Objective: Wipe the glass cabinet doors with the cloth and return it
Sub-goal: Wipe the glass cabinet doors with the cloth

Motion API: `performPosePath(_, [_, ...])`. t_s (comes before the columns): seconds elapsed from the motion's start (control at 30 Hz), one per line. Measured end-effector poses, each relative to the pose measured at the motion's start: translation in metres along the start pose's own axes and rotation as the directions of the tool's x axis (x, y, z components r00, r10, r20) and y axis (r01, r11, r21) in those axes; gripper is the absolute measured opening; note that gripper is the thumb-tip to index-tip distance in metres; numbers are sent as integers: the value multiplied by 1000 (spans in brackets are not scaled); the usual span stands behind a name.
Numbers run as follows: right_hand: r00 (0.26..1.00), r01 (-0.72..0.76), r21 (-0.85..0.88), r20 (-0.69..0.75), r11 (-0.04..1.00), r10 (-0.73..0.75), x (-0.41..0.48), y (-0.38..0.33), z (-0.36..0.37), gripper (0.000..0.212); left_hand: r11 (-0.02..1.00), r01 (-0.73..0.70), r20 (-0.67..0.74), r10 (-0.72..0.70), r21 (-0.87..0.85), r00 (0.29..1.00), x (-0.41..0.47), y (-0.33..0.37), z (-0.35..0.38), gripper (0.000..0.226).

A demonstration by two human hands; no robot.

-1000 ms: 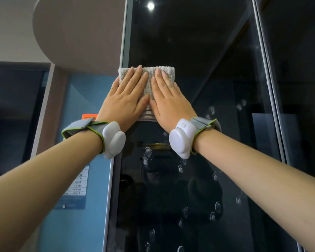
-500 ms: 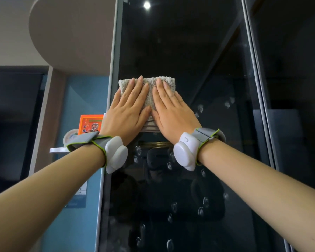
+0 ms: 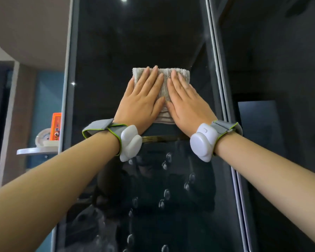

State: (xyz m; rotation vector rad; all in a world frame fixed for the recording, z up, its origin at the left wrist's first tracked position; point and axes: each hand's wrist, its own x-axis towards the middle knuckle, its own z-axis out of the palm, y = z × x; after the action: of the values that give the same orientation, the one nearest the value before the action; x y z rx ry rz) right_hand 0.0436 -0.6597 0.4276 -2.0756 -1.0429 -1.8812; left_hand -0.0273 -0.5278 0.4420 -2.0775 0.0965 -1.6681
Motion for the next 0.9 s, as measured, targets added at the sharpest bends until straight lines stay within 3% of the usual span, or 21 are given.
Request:
performPosePath(0.33, [997, -65, -31, 41, 997, 66, -19, 55, -1, 57, 997, -73, 24, 72, 16, 997, 33, 47, 15, 55])
performPosePath(0.57, [989, -147, 41, 34, 988, 146, -16, 50, -3, 57, 991, -125, 39, 123, 52, 992, 39, 45, 13, 56])
performPosePath(0.9, [1000, -29, 31, -7, 999, 29, 32, 30, -5, 56, 999, -5, -3, 5, 37, 1000, 44, 5, 0, 55])
